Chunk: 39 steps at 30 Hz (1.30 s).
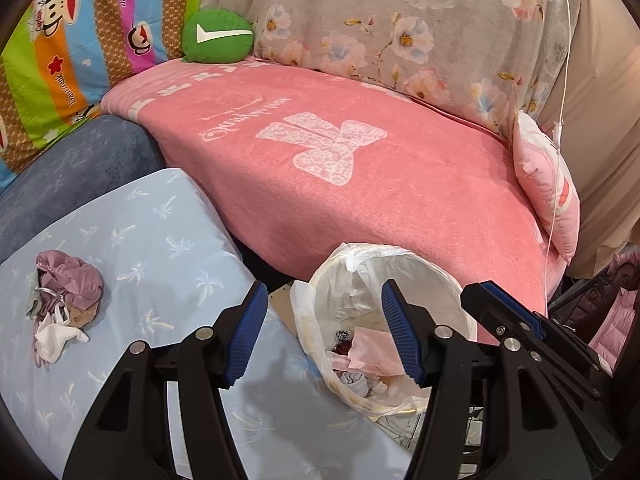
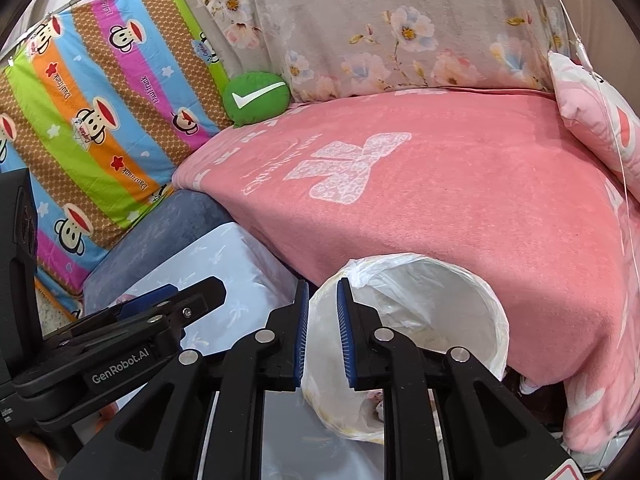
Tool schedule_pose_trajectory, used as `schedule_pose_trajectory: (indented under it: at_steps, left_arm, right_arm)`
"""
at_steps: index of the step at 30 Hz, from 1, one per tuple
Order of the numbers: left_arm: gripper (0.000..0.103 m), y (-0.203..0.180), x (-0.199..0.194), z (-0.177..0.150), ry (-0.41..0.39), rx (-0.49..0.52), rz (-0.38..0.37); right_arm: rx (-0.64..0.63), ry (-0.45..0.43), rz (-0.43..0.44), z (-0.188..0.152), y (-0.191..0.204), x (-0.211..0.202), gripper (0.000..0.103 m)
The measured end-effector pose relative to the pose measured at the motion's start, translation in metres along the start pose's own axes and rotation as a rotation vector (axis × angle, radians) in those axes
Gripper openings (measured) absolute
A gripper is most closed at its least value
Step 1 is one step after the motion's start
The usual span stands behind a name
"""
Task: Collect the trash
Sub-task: 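Open the left tool over the bin while the right tool releases the pink cloth, then move both tools back to the grey pouch and purple bag on the table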
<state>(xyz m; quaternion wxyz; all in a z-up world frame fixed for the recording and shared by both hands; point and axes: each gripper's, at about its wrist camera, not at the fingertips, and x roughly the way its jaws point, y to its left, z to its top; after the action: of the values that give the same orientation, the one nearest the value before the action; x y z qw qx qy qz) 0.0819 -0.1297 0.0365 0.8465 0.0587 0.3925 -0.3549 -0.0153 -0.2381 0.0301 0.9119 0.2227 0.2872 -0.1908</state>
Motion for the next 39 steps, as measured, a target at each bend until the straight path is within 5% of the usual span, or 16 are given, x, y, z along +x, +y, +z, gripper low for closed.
schedule_pose_trajectory:
  at_steps: [19,39]
  left_arm:
    - [0.059,0.055,-0.011,-0.013,-0.004,-0.09,0.057]
    - [0.073,0.177,-0.035,-0.05,-0.003,-0.296,0.194]
  right_arm:
    - [-0.084,0.046,0.057,-0.009,0.053,0.019,0.018]
    - [-0.244,0.131,0.155,-0.038,0.164,0.056,0.03]
